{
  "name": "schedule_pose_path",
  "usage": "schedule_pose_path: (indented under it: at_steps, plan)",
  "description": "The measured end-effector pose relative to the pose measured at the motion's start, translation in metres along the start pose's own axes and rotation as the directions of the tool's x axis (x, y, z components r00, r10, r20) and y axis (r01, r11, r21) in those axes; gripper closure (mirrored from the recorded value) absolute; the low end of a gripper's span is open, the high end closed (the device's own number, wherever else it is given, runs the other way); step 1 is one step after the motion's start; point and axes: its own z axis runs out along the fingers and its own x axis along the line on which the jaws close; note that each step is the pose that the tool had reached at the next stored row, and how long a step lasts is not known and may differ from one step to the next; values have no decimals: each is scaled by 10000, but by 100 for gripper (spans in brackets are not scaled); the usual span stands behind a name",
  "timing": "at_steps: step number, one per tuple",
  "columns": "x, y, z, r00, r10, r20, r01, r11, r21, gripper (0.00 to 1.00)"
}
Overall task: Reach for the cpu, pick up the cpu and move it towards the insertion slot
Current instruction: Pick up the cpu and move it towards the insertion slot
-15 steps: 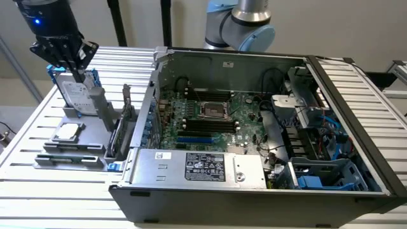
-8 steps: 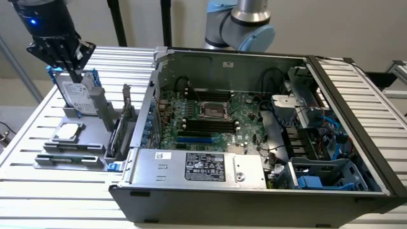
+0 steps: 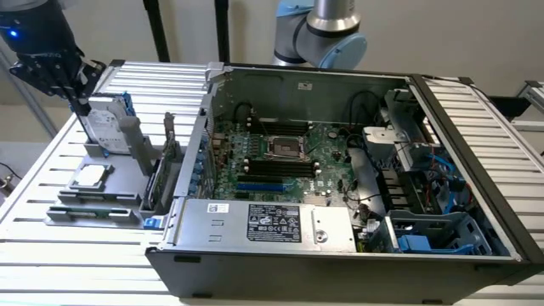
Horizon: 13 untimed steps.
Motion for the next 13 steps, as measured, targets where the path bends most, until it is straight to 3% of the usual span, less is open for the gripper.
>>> schedule_pose_path:
  at_steps: [7,13]
  plan:
    - [282,-81,18,10000,1,0,-1,10000,1,89]
    - [300,-90,18,10000,1,0,-1,10000,6,88]
